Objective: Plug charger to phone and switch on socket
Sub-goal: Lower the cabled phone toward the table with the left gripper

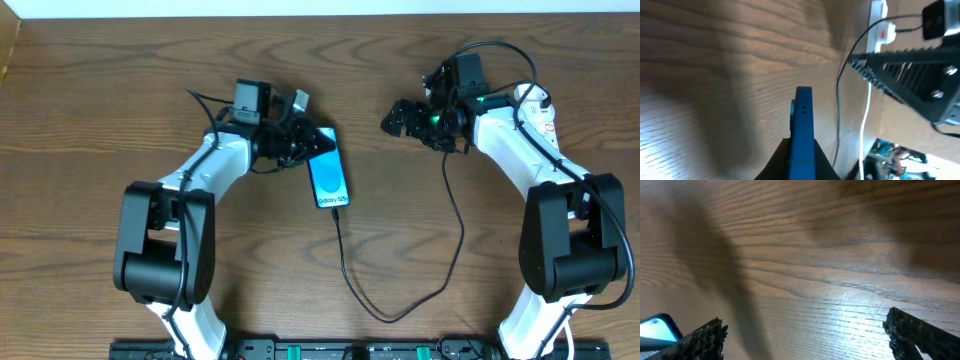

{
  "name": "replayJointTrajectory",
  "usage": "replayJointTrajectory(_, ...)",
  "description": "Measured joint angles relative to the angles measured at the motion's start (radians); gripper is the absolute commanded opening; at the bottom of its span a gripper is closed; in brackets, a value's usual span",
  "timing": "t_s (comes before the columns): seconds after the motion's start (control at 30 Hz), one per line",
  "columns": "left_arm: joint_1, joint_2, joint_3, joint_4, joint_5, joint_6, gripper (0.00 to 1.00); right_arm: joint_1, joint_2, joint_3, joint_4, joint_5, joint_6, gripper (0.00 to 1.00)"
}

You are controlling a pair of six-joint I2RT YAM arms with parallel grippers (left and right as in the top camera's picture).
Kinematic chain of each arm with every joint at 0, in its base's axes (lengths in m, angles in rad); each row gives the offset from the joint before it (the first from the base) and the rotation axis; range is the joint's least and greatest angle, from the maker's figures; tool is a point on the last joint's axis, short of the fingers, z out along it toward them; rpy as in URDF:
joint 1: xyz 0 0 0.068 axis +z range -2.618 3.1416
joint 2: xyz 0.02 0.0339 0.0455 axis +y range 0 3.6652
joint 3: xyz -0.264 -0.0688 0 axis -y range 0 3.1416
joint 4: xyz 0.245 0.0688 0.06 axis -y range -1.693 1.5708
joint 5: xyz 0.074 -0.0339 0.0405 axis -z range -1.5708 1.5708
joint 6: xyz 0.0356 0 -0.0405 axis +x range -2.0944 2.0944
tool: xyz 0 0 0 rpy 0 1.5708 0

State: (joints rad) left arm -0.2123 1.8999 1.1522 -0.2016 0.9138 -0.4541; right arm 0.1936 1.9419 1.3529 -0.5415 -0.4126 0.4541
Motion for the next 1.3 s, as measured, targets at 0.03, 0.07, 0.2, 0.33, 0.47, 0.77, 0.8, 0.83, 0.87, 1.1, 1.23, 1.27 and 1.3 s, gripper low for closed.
replayJointTrajectory(0.03,-0.01,0.0,0.0,0.0,-0.005,0.007,0.07,0.0,0.0,0.0,0.0,0.0,0.0,0.99)
replayJointTrajectory(0.07,-0.023,0.0,0.0,0.0,-0.01,0.015,0.07,0.0,0.0,0.0,0.0,0.0,0.0,0.99)
replayJointTrajectory(0.2,-0.068,0.0,0.0,0.0,-0.037,0.033,0.07,0.0,0.0,0.0,0.001,0.001,0.0,0.99)
replayJointTrajectory(0.33,-0.116,0.0,0.0,0.0,-0.079,0.037,0.08,0.0,0.0,0.0,0.003,0.001,0.0,0.99)
replayJointTrajectory(0.47,-0.145,0.0,0.0,-0.001,-0.107,0.037,0.07,0.0,0.0,0.0,0.003,0.002,0.0,0.99)
replayJointTrajectory(0.77,-0.151,0.013,0.0,-0.007,-0.121,0.036,0.08,0.0,0.0,0.0,0.003,0.002,0.0,0.99)
replayJointTrajectory(0.8,-0.151,0.021,0.0,-0.008,-0.121,0.036,0.07,0.0,0.0,0.0,0.003,0.002,0.0,0.99)
replayJointTrajectory(0.83,-0.151,0.028,0.0,-0.008,-0.123,0.036,0.07,0.0,0.0,0.0,0.003,0.002,0.0,0.99)
replayJointTrajectory(0.87,-0.151,0.035,0.0,-0.008,-0.125,0.035,0.08,0.0,0.0,0.0,0.003,0.002,0.0,0.99)
replayJointTrajectory(1.1,-0.151,0.074,0.0,-0.008,-0.131,0.028,0.08,0.0,0.0,0.0,0.003,0.002,0.0,0.99)
replayJointTrajectory(1.23,-0.151,0.095,0.0,-0.008,-0.132,0.024,0.08,0.0,0.0,0.0,0.003,0.002,0.0,0.99)
replayJointTrajectory(1.27,-0.151,0.101,0.0,-0.008,-0.131,0.024,0.07,0.0,0.0,0.0,0.003,0.002,0.0,0.99)
replayJointTrajectory(1.3,-0.151,0.107,0.0,-0.008,-0.131,0.024,0.07,0.0,0.0,0.0,0.003,0.002,0.0,0.99)
